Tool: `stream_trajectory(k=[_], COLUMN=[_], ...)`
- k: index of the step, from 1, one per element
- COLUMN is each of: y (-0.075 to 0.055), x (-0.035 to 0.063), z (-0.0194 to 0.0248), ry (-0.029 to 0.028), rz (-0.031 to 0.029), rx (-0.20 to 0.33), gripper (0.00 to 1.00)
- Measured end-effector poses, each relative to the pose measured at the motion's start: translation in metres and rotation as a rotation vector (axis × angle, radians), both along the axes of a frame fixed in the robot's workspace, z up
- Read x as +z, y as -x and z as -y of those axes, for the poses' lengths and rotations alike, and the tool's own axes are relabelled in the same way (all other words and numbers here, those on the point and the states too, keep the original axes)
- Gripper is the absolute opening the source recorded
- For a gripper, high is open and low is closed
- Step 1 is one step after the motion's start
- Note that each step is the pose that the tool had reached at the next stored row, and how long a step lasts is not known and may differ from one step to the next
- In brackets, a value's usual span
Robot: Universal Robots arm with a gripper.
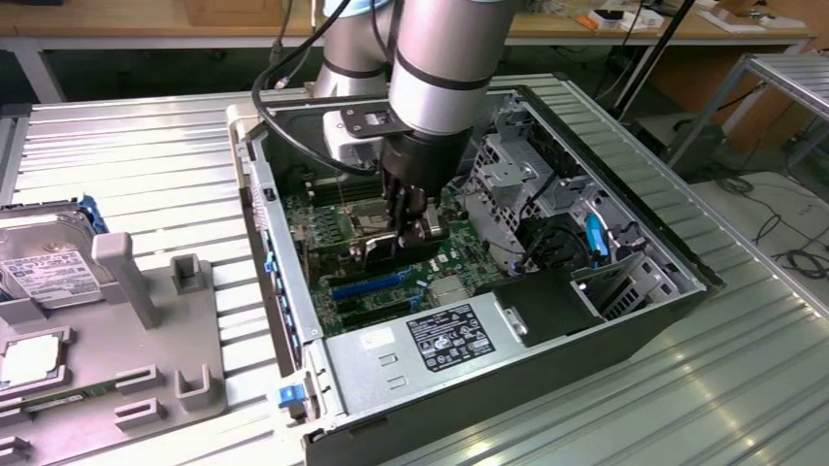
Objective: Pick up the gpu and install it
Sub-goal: 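Insert the gpu into the slot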
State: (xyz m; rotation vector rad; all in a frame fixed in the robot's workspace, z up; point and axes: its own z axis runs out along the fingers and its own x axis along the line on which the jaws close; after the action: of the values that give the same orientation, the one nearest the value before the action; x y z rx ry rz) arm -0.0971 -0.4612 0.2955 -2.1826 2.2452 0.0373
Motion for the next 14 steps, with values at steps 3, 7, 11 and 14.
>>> stream_trajectory(k=[3, 7, 11, 14], y=[0.0020, 0.0043, 0.0062, 0.0073], x=[-0.0009, -0.0018, -0.0022, -0.0034], z=[0.0000, 0.0000, 0.0000, 0.0000], ry=[0.0009, 0.0016, 0.0021, 0.0023], rz=[0.0000, 0.0000, 0.0000, 0.0000], rx=[0.000, 0.000, 0.000, 0.000], gripper=[0.27, 0.27, 0.27, 0.27])
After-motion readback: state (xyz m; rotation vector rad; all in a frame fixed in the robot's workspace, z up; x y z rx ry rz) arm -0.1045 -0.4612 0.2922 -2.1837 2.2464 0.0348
